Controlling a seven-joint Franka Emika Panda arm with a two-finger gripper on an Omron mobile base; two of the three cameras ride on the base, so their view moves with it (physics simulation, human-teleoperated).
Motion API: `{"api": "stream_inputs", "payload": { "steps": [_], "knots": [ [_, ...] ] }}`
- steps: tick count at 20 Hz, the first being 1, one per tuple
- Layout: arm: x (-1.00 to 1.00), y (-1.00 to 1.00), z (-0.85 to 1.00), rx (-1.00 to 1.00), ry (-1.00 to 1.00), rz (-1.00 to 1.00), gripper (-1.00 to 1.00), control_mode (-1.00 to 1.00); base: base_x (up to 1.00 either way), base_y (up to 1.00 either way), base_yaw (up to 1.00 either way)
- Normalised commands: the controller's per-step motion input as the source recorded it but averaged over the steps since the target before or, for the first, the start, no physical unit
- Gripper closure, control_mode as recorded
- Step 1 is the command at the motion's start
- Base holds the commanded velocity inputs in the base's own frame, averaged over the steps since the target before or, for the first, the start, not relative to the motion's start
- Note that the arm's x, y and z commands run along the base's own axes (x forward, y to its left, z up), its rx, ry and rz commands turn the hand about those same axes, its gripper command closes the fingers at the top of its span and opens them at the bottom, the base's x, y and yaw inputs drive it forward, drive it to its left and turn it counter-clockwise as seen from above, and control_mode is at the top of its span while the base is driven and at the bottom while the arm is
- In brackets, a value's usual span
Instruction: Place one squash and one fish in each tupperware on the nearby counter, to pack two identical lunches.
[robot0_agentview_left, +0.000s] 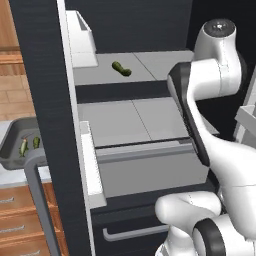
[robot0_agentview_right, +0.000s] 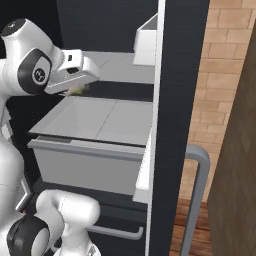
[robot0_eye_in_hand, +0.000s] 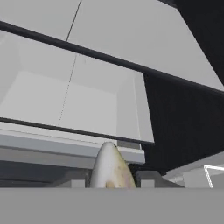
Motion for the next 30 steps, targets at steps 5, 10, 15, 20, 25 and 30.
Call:
{"api": "stream_inputs", "payload": {
  "steps": [5,10,15,20,25,30],
  "knots": [
    [0.00,0.00,0.00,0.00,0.00,0.00,1.00,1.00,-0.71,0.02,0.01],
    [0.00,0.00,0.00,0.00,0.00,0.00,1.00,1.00,-1.00,-0.27,0.00],
    [0.00,0.00,0.00,0.00,0.00,0.00,1.00,1.00,-1.00,-0.21,0.00],
    [0.00,0.00,0.00,0.00,0.00,0.00,1.00,1.00,-1.00,-0.02,0.00],
    [0.00,0.00,0.00,0.00,0.00,0.00,1.00,1.00,-0.93,0.10,0.00],
    [0.00,0.00,0.00,0.00,0.00,0.00,1.00,1.00,-0.35,0.78,-0.07]
  ]
}}
